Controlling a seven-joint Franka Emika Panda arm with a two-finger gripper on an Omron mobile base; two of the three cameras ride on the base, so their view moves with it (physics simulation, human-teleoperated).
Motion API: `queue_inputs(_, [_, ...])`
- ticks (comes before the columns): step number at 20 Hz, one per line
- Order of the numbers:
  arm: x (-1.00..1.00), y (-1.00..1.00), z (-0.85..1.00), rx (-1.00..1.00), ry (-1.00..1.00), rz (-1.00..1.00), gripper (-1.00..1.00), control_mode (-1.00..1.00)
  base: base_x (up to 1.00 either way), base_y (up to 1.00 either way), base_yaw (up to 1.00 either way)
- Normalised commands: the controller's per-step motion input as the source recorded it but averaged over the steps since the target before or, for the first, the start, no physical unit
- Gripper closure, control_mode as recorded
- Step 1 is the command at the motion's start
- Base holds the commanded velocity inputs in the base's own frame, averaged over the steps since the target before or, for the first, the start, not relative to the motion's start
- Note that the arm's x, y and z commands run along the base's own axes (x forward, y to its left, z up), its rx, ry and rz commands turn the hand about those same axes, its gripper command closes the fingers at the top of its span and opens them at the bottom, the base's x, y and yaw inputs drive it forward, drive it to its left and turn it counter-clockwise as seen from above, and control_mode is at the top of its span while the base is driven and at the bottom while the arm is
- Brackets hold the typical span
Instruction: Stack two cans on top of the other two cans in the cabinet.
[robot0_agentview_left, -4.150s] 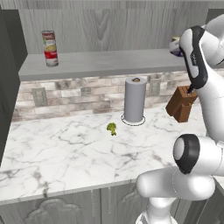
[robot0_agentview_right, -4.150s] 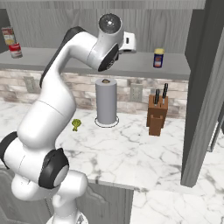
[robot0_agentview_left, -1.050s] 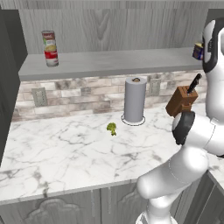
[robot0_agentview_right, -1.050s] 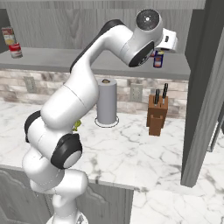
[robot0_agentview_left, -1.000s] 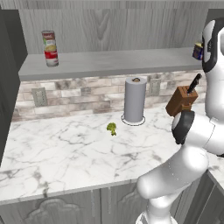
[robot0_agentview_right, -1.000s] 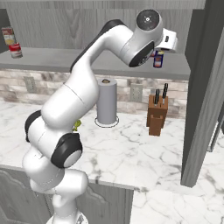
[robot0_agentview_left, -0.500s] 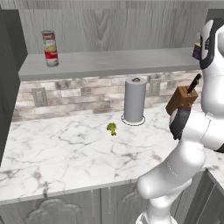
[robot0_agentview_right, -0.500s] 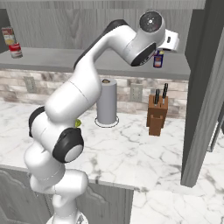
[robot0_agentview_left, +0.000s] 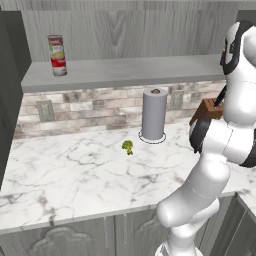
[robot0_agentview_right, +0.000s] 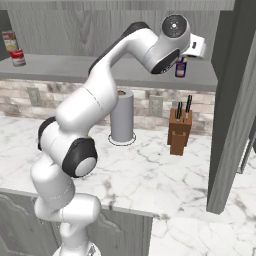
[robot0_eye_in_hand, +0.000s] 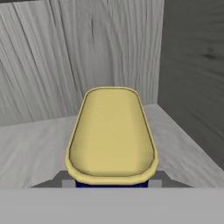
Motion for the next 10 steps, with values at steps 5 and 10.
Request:
queue_inputs(5, [0.10, -0.12, 0.02, 0.00, 0.00, 0.01, 1.00, -1.00, 0.00, 0.00, 0.00])
queue_inputs(10, [0.11, -0.11, 0.00, 0.00, 0.00, 0.04, 1.00, -1.00, 0.00, 0.00, 0.00])
